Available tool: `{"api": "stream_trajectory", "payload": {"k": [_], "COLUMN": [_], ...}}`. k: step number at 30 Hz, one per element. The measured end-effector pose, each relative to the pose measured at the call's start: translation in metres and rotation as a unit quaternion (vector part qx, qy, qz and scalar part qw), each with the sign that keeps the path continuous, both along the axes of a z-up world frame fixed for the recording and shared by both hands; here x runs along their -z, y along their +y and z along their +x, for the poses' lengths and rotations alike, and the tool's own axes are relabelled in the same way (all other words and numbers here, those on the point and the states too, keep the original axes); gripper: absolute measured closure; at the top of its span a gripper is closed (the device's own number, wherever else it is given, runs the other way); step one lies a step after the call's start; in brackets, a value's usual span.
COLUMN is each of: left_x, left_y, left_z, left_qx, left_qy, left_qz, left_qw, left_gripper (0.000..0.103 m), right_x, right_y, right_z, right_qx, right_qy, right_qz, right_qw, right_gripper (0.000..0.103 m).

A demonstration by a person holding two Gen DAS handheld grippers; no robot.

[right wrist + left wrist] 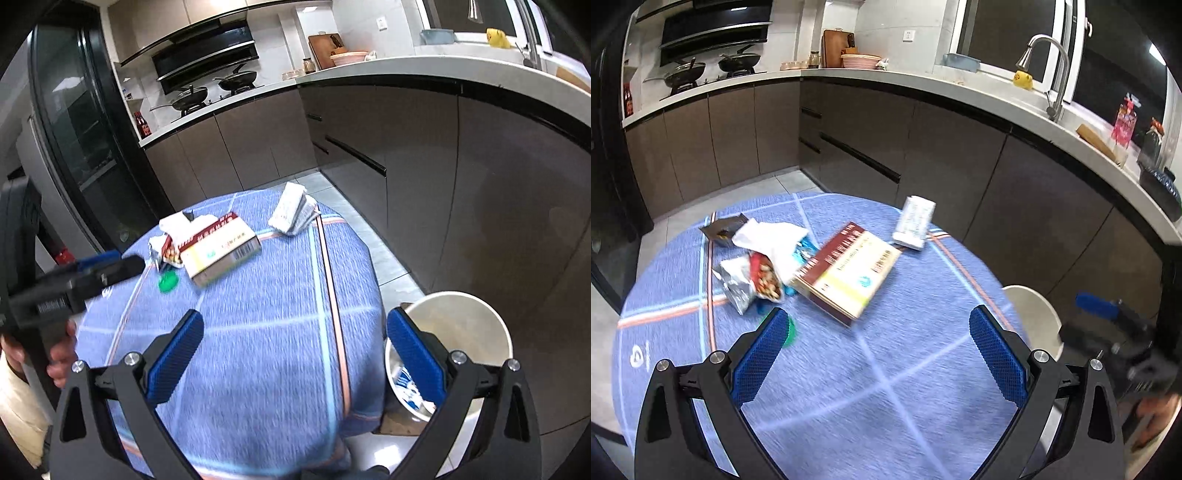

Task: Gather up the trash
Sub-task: 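Move both tools back over the table toward the red box, then grasp the white leaflet with the right gripper while the left gripper grasps the red Amoxicillin box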

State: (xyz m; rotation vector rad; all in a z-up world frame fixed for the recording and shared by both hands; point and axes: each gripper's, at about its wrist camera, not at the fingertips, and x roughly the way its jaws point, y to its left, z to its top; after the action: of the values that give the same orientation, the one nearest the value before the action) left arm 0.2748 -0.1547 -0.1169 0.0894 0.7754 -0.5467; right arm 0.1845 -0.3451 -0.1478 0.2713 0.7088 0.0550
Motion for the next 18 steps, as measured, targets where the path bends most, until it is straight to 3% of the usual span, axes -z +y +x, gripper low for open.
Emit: {"api": "stream_trajectory", "payload": {"k": [6,11,15,18], "left_x": [0.014,0.03,0.037,0.042], "left_y": [-0.005,-0.02,-0.025,-0.023], "left_z": [0.046,0.073,0.082,0.087], "left_qx": [0.033,0.062,0.081,0.094], "left_qy": [0.012,0.012,0.019,0.033], "left_qz": [0.031,0.064,0.062,0.053], "left_qw": [0.9989,0.996,0.9946,0.9936], "left_gripper": [0.008,0.008,0.008,0.008], "right_x": [-0.002,0.003,0.014,0.025], "right_y": [-0.001,-0.002,0.0,0.005], "right_z": [0.054,0.112,0.164,0.195], "right_qx": [0.005,0.008,0.001,-0.008], "right_qy": [0.016,0.04,0.073,0.093], "right_qz": [0.021,0.037,0.053,0.058], "right_qw": [1.0,0.998,0.996,0.994], "right_gripper": [0.004,0.01,0.026,0.029]}}
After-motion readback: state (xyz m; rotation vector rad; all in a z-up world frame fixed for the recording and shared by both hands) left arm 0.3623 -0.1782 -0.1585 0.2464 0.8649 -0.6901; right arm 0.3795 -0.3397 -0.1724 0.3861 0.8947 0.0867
